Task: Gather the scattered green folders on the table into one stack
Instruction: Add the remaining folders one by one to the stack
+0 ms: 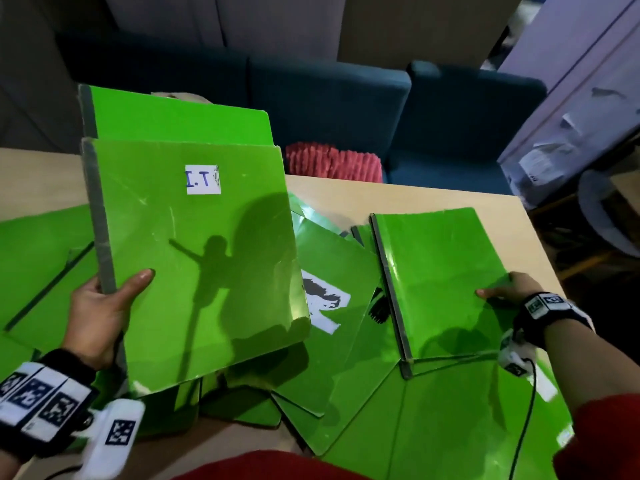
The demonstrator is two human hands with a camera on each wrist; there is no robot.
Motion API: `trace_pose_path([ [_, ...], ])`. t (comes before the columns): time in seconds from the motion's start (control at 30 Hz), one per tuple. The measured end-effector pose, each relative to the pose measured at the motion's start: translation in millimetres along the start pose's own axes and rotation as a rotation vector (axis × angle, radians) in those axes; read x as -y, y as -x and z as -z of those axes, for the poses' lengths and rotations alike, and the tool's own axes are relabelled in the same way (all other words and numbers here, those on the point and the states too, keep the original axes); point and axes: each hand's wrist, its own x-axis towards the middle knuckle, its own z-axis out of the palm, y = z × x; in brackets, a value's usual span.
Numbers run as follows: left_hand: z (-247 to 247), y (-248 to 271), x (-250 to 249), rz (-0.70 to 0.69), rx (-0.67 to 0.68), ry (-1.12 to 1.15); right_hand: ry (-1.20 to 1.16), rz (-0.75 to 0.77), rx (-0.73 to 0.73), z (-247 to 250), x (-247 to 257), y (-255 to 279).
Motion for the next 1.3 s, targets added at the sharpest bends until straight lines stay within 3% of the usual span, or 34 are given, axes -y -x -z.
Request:
trace_pose_path([
  [0.13,4,4,-2,-0.044,0.038,0.052,-0.258,0.087,-0.036,20,-7,26],
  [0.27,5,14,-8,-0.05,0.097,0.056,-0.417,0.301,-0.165,56,5,58],
  [0.53,1,28,-14,-0.078,0.165,-0.015,-1.008,0.684,-0.317,137,24,169],
  [0.6,-4,31,-15,-0.073,0.19,-0.008,-1.167,0.752,-0.284,140,27,193],
  [0.67,-9,35,-17,-0.07,0.223,0.029,-1.309,0.787,-0.192,128,37,214],
  [0.77,-20,43,-21,-0.06,0.265,0.082,-1.338,0.738,-0.006,70,67,239],
  [0.9,-35,53,-25,-0.07,0.306,0.175,-1.282,0.497,0.214,-37,103,257],
  [1.03,-33,54,-27,-0.087,0.316,0.26,-1.233,0.363,0.334,-81,120,272],
  [1.13,-23,51,-30,-0.16,0.373,0.23,-1.213,0.415,0.406,-82,126,273],
  [1.3,-9,45,-48,-0.354,0.435,0.065,-1.317,0.605,0.273,-75,136,278],
])
